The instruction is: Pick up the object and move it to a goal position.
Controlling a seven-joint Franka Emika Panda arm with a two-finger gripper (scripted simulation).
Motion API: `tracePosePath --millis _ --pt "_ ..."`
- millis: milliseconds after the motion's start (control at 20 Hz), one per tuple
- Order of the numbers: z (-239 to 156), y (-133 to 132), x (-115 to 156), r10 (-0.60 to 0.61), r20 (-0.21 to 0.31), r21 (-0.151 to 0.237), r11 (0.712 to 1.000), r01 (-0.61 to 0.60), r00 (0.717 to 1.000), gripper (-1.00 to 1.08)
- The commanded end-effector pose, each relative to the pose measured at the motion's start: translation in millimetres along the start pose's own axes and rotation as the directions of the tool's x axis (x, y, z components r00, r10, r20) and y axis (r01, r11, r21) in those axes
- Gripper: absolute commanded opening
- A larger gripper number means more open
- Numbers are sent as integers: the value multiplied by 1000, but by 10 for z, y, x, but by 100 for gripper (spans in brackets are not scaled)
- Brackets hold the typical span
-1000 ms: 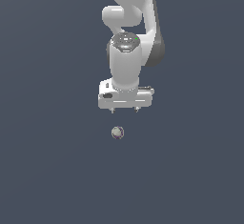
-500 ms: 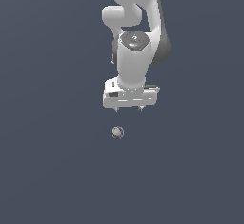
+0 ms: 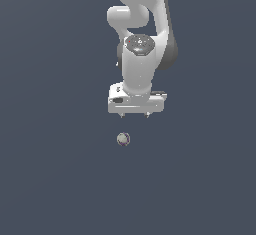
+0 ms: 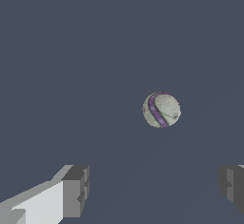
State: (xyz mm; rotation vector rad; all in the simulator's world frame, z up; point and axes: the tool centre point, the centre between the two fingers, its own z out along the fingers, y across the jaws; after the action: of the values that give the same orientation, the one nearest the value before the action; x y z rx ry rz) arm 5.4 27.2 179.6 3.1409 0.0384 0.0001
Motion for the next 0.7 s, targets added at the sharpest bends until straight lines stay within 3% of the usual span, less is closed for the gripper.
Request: tracePosePath --millis 0,350,650 --pt "27 12 11 34 1 2 999 -34 999 100" --pt "140 61 59 179 4 7 984 -179 984 100" --pt "278 124 114 349 9 11 937 -349 937 100"
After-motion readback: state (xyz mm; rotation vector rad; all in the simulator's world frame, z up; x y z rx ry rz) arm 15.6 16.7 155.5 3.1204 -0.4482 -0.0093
